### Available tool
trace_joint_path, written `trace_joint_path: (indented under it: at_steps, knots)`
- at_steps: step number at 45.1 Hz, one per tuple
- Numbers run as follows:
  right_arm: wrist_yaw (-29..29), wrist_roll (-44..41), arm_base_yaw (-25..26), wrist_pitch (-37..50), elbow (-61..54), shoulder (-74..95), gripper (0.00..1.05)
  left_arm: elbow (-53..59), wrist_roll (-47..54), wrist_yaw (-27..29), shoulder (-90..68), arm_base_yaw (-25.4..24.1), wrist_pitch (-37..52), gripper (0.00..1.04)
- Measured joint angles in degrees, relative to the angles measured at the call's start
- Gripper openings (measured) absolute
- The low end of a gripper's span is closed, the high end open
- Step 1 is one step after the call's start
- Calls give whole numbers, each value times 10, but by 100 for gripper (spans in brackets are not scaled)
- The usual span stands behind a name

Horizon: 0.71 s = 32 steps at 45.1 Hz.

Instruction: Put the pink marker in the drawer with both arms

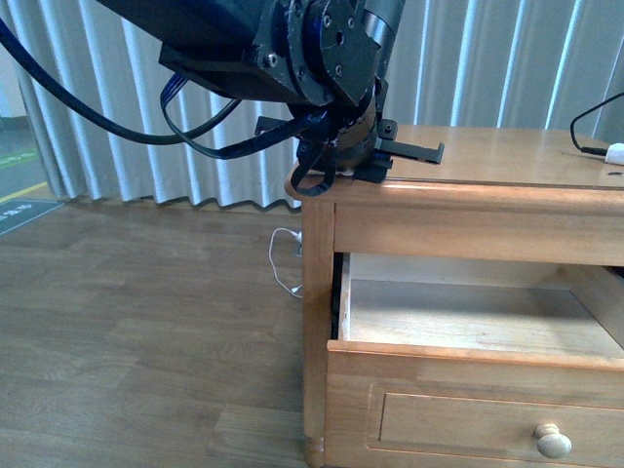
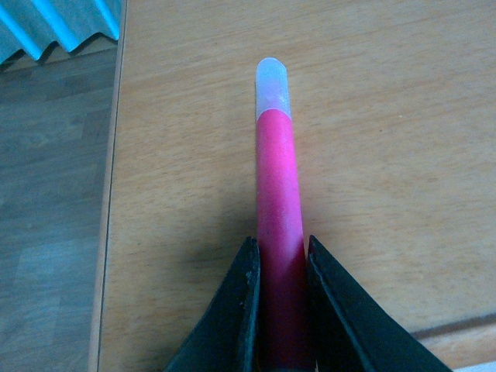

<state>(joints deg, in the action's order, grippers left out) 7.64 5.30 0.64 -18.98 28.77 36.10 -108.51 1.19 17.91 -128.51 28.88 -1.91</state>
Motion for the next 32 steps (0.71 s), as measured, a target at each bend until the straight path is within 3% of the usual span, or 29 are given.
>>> trace_joint_path:
  at_steps: [15,32]
  knots:
    - [0,0,0,0,0,0,96,162,82,-94,96,-12,132,15]
    - [0,0,0,0,0,0,96,313,193,-276,233,-10,176,15]
